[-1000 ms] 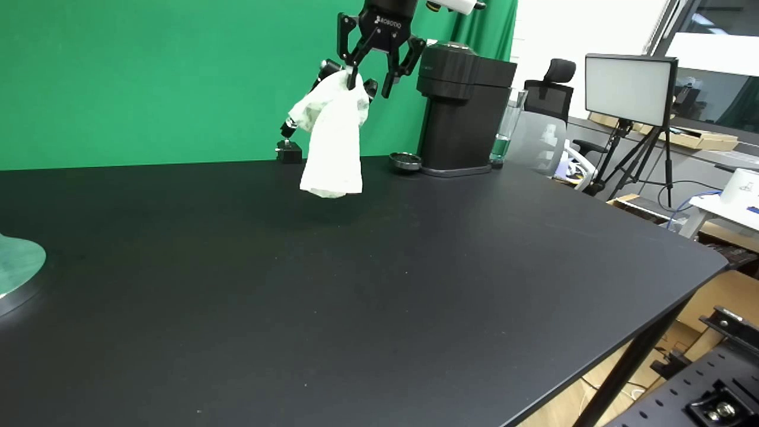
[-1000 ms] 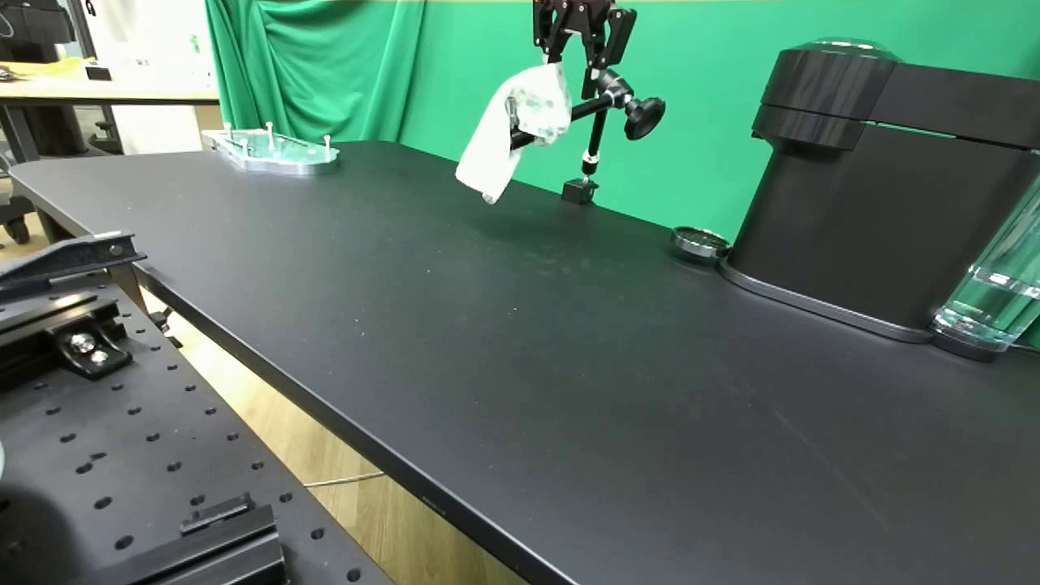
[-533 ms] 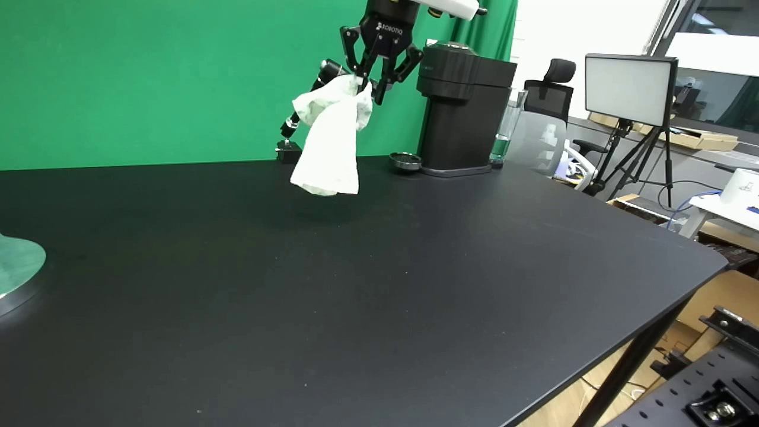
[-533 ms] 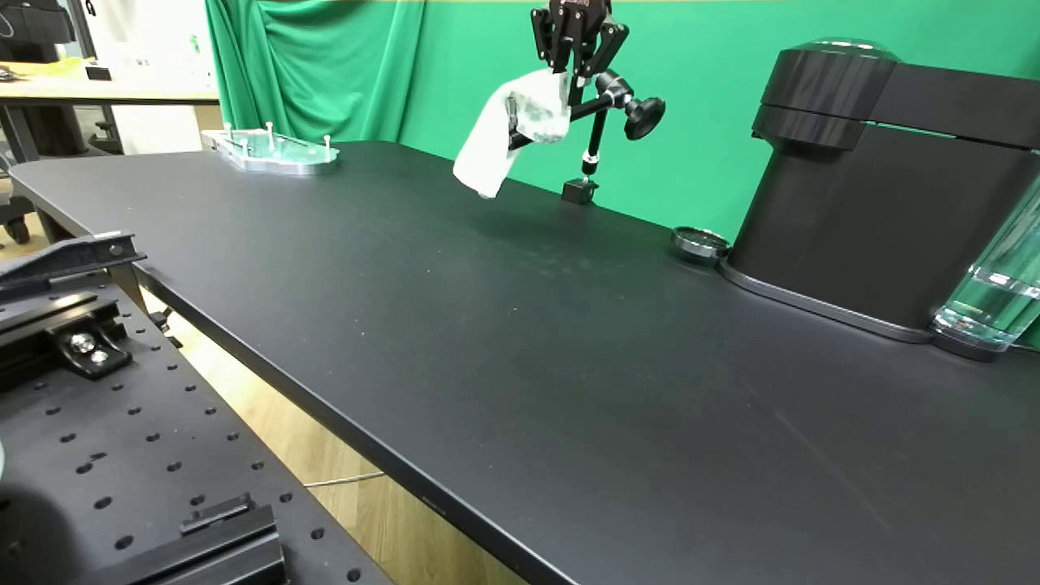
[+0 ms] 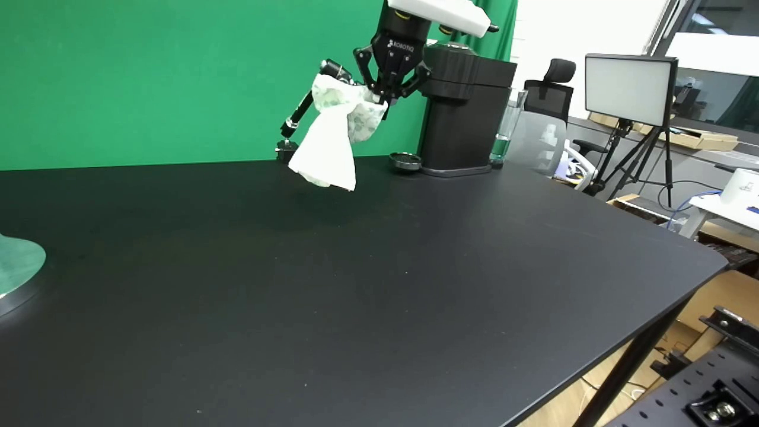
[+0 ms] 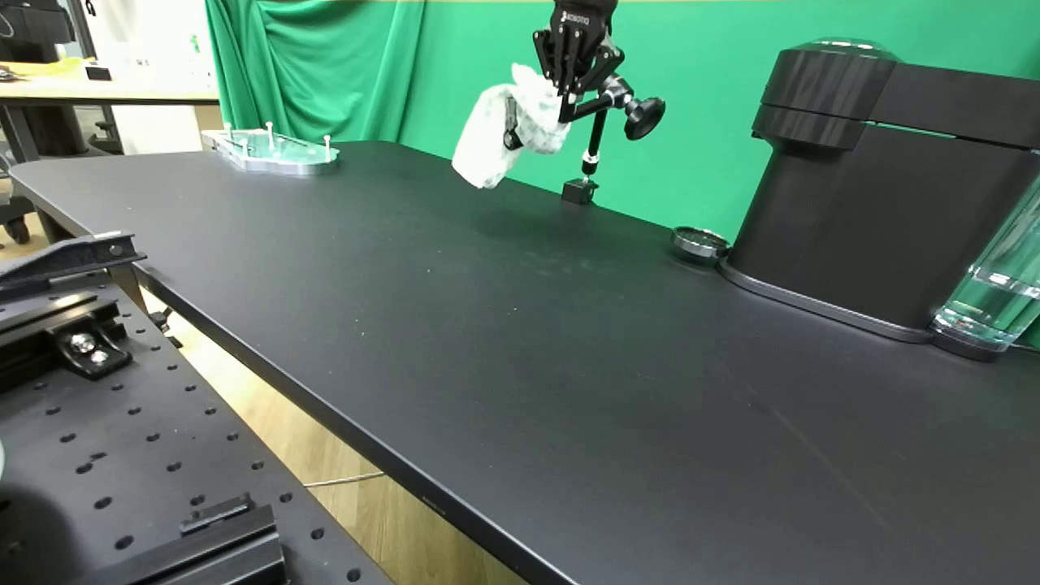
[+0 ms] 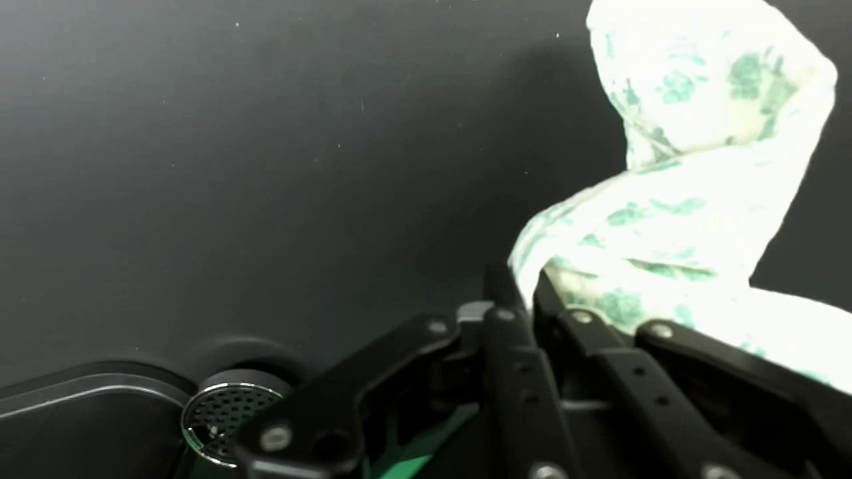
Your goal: Hang the cloth on the black stand
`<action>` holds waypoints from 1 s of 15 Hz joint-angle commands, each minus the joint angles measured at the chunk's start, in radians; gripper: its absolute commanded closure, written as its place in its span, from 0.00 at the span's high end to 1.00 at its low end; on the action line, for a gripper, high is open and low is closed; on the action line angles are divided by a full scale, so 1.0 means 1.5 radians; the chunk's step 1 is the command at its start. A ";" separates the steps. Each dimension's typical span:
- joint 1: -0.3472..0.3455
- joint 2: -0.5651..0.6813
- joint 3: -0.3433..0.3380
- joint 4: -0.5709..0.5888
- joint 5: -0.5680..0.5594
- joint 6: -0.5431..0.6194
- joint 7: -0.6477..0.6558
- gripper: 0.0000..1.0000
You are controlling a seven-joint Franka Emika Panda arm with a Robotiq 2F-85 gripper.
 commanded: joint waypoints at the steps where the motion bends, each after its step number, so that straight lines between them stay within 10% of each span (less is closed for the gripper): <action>1: -0.007 -0.021 0.011 -0.024 0.029 0.002 -0.005 0.40; 10: 0.007 -0.059 0.035 -0.018 0.031 0.017 -0.023 0.99; 15: 0.004 -0.078 0.036 -0.020 0.039 0.013 -0.028 1.00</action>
